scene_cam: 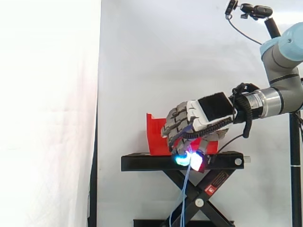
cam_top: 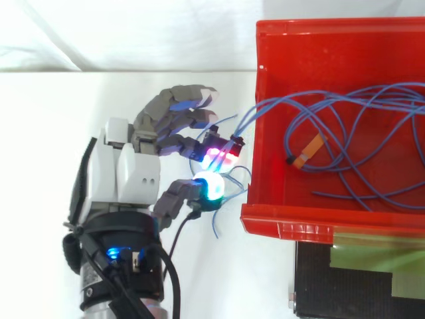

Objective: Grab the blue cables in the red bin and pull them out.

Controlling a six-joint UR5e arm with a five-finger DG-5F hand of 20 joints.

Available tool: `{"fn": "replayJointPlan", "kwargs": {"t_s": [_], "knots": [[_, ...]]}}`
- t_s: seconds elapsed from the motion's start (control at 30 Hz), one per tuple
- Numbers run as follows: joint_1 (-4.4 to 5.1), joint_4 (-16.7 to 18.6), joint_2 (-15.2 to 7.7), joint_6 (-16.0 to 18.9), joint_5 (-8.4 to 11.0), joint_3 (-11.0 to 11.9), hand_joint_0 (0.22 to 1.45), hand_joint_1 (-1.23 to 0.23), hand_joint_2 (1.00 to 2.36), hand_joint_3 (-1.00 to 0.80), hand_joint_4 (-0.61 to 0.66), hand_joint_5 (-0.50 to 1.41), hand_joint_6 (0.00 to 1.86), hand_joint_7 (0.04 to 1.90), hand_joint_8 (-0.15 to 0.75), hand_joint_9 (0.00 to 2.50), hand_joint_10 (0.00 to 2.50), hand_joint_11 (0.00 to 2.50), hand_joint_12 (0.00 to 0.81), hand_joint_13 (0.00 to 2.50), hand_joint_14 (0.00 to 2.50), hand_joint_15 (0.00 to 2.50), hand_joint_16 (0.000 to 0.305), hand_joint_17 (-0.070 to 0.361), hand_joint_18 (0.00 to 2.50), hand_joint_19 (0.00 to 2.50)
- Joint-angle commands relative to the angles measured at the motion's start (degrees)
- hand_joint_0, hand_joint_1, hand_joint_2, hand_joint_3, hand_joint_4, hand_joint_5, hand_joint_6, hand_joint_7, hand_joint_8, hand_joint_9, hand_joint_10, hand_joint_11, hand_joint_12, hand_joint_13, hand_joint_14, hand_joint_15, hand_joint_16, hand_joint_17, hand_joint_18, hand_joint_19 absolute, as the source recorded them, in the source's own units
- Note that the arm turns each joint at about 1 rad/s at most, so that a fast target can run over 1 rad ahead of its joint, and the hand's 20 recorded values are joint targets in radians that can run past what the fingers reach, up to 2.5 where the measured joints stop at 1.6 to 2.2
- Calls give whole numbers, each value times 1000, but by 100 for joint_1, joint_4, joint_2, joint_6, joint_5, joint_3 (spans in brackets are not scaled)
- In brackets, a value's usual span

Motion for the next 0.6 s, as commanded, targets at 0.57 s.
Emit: {"fn": "replayJointPlan", "kwargs": {"t_s": [0.57], "knots": [[401, 24, 9, 2180, 2, 2, 895, -827, 1000, -1000, 58, 1043, 631, 649, 219, 954, 21, 546, 291, 792, 19, 471, 38, 85, 660, 636]]}}
